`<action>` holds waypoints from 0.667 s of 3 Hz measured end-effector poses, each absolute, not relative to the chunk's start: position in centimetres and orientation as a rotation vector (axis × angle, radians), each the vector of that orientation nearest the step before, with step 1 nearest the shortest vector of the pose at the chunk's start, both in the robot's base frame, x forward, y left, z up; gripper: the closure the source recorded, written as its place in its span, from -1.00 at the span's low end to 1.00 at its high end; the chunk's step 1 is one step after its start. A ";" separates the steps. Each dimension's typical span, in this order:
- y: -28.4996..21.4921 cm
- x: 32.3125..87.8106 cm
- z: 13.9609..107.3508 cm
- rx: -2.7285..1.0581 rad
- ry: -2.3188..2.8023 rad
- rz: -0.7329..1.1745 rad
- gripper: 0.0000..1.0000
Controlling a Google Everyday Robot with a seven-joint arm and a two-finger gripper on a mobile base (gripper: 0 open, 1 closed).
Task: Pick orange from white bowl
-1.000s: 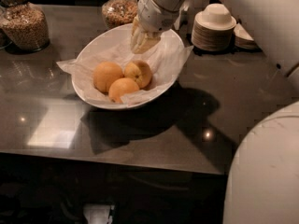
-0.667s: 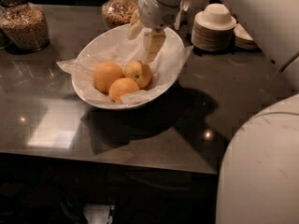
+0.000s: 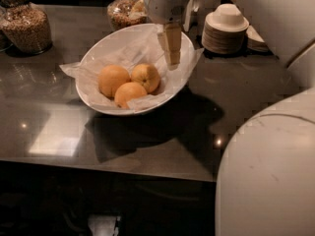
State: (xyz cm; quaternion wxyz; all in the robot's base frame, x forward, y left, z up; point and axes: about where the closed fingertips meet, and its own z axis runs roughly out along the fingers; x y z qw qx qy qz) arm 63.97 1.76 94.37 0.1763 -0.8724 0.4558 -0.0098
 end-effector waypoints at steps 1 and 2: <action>1.8 63.8 93.2 -2.501 1.284 0.013 -1.00; 2.2 63.4 91.8 -2.512 1.279 0.072 -0.88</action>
Offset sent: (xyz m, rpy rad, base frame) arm -0.0163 0.0029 -0.0395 0.0046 0.1331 0.0497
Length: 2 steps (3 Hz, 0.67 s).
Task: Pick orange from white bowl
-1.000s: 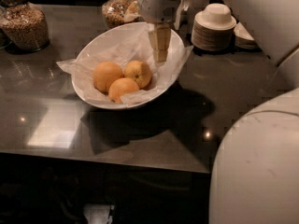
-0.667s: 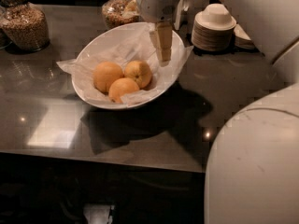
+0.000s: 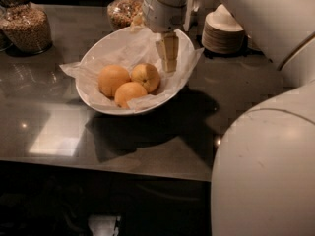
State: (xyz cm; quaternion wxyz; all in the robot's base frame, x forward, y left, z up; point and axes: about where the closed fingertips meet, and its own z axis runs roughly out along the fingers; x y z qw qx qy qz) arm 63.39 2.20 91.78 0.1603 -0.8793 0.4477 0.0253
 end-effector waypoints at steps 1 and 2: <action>2.6 63.0 90.8 -2.506 1.269 0.123 -0.52; 2.9 62.6 89.7 -2.500 1.269 0.180 -0.52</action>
Offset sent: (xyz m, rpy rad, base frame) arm -0.0164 0.0052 -0.0297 0.0599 0.1095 0.0202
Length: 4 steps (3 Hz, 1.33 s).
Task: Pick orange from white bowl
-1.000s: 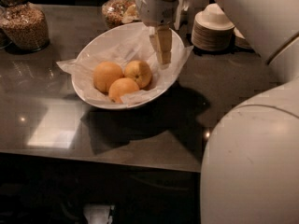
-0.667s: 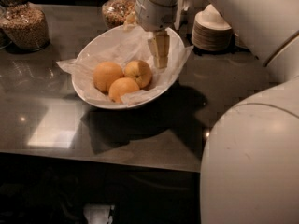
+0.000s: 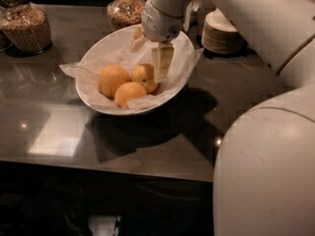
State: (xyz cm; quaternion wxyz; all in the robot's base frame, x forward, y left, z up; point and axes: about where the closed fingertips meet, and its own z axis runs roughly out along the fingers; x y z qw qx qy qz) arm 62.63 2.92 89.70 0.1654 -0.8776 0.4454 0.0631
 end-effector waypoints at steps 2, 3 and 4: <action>3.7 61.4 86.8 -2.503 1.277 0.335 -0.56; 4.2 61.1 85.5 -2.503 1.275 0.397 -0.54; 4.4 61.0 84.6 -2.502 1.278 0.430 -0.48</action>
Offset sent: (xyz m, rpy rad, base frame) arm -0.0241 0.0077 -0.0430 0.0409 0.1799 0.0312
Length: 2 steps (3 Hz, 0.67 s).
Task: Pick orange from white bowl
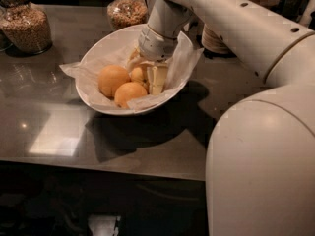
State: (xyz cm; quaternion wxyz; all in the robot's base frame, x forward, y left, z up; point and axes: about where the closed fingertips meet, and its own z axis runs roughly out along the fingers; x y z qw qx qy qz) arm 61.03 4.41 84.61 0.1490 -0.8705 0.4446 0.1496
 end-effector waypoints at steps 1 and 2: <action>4.4 61.0 84.6 -2.502 1.278 0.430 -0.10; 4.7 61.1 84.3 -2.472 1.276 0.420 0.37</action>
Offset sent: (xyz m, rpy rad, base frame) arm -0.0006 0.0021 -0.0055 0.0541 -0.0332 -0.0341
